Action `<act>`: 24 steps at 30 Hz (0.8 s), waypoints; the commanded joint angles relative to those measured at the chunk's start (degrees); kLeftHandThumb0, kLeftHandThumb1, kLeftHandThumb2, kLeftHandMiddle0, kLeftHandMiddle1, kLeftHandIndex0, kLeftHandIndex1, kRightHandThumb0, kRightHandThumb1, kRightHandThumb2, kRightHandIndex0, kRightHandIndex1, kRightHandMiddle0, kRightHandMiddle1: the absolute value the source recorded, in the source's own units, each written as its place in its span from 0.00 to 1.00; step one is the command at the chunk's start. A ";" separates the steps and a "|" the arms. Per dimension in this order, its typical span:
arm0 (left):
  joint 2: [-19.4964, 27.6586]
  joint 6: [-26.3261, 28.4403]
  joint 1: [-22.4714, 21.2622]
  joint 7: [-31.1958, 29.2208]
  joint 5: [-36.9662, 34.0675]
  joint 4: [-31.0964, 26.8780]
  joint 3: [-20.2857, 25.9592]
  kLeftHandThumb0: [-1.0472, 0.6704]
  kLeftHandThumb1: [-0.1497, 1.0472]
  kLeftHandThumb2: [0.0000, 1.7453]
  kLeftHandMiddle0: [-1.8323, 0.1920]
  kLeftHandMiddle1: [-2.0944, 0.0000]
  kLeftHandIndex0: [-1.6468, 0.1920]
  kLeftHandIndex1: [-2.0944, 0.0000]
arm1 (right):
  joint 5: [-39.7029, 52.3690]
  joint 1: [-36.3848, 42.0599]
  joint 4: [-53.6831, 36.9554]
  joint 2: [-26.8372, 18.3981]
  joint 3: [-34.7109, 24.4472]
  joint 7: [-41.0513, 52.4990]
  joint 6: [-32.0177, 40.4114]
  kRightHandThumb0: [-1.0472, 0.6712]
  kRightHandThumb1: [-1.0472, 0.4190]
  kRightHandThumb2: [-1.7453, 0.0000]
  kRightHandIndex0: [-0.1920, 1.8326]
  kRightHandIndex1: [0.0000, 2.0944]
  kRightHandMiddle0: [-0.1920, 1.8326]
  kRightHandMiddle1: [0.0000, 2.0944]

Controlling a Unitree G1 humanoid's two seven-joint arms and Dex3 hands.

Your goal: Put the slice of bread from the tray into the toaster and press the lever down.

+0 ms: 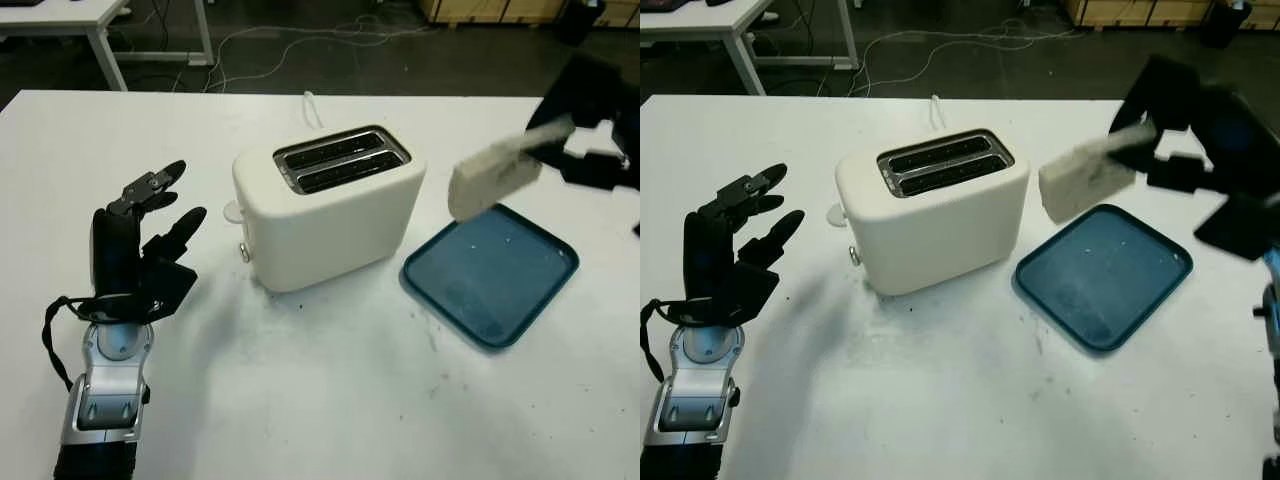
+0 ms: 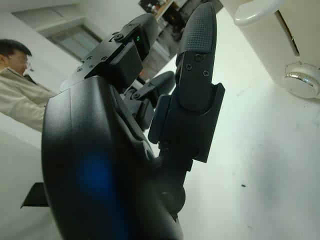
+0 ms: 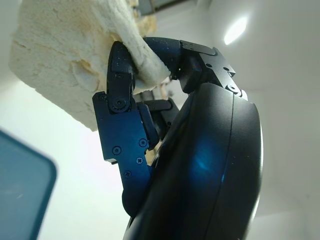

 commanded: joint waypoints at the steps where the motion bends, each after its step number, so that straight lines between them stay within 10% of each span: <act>1: 0.18 -0.11 0.44 0.29 0.45 -0.34 0.06 0.22 0.89 0.12 0.64 0.67 0.49 1.00 | 0.33 -4.44 0.45 0.28 0.92 1.10 2.35 0.45 0.09 0.85 0.45 0.83 0.33 0.83; 24: 0.09 -0.78 0.87 0.98 0.45 0.03 -0.01 0.22 0.89 0.12 0.63 0.67 0.49 1.00 | -3.48 -30.07 23.51 18.70 11.62 3.80 13.26 0.53 0.09 0.80 0.62 0.83 0.51 0.83</act>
